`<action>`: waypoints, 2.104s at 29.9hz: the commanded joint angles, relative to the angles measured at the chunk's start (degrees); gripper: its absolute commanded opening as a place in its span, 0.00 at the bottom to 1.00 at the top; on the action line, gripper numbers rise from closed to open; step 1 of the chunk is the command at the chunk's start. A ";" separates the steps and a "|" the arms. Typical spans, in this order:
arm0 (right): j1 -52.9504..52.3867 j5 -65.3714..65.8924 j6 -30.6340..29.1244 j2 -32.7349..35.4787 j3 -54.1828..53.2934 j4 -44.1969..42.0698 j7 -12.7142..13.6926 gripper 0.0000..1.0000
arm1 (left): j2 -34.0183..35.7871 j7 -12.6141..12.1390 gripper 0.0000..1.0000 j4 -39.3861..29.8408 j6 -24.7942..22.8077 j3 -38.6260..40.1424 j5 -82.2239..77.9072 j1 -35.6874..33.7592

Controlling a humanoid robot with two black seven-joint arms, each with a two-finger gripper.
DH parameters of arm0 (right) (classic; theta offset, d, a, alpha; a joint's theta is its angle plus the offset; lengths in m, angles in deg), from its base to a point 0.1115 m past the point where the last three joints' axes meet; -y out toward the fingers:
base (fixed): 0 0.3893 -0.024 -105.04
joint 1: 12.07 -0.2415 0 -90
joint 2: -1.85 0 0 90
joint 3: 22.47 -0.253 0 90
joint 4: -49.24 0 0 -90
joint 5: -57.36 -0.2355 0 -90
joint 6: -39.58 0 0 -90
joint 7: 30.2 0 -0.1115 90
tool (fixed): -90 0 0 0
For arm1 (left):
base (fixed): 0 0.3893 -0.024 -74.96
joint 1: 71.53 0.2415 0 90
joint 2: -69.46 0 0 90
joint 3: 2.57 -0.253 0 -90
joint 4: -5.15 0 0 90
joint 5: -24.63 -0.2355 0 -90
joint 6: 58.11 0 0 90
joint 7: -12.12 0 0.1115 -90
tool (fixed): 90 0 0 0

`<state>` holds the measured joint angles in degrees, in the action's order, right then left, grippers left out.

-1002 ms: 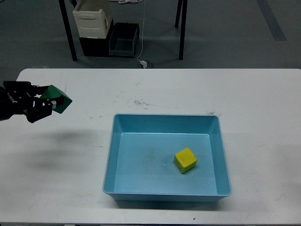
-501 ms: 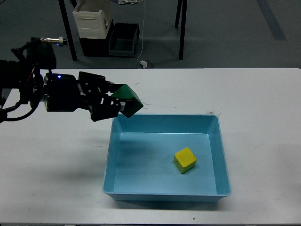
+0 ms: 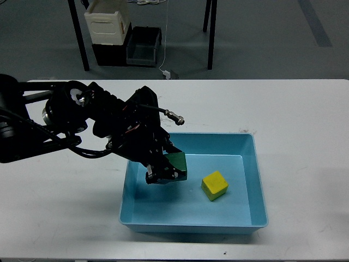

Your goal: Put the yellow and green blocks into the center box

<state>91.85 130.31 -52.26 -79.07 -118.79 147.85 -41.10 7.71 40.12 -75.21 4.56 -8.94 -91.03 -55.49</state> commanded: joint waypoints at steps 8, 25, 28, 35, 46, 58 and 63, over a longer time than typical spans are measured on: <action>-0.12 0.00 -0.01 -0.20 0.25 0.09 0.00 1.00 | -3.20 0.00 0.63 6.27 0.18 -1.54 -1.41 2.32; -4.41 0.00 -0.45 -0.20 2.28 0.53 -0.09 1.00 | 0.74 0.00 1.00 8.30 0.44 14.52 37.56 8.73; -8.11 0.00 -0.45 -0.20 2.45 0.35 -1.05 1.00 | 2.32 0.00 1.00 8.21 -0.09 20.33 49.53 12.77; -15.41 -0.09 -0.80 -0.20 7.02 -0.52 -0.53 1.00 | 5.76 0.00 1.00 8.21 0.70 31.84 72.64 24.72; -21.57 -25.02 -1.06 -2.75 10.45 -1.84 3.59 1.00 | 9.71 0.00 1.00 3.65 7.64 42.93 101.14 34.75; -14.02 -55.62 -7.30 -6.00 5.36 -1.41 11.95 1.00 | 11.38 -0.49 1.00 -4.79 14.59 44.68 130.59 46.08; -8.22 -59.15 -7.83 -7.49 4.30 -1.32 12.74 1.00 | 9.98 -0.23 1.00 -8.39 13.98 51.36 137.27 55.83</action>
<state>80.59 72.75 -59.79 -85.63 -114.02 146.46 -28.58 18.51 39.66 -81.24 19.34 38.89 42.31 -5.50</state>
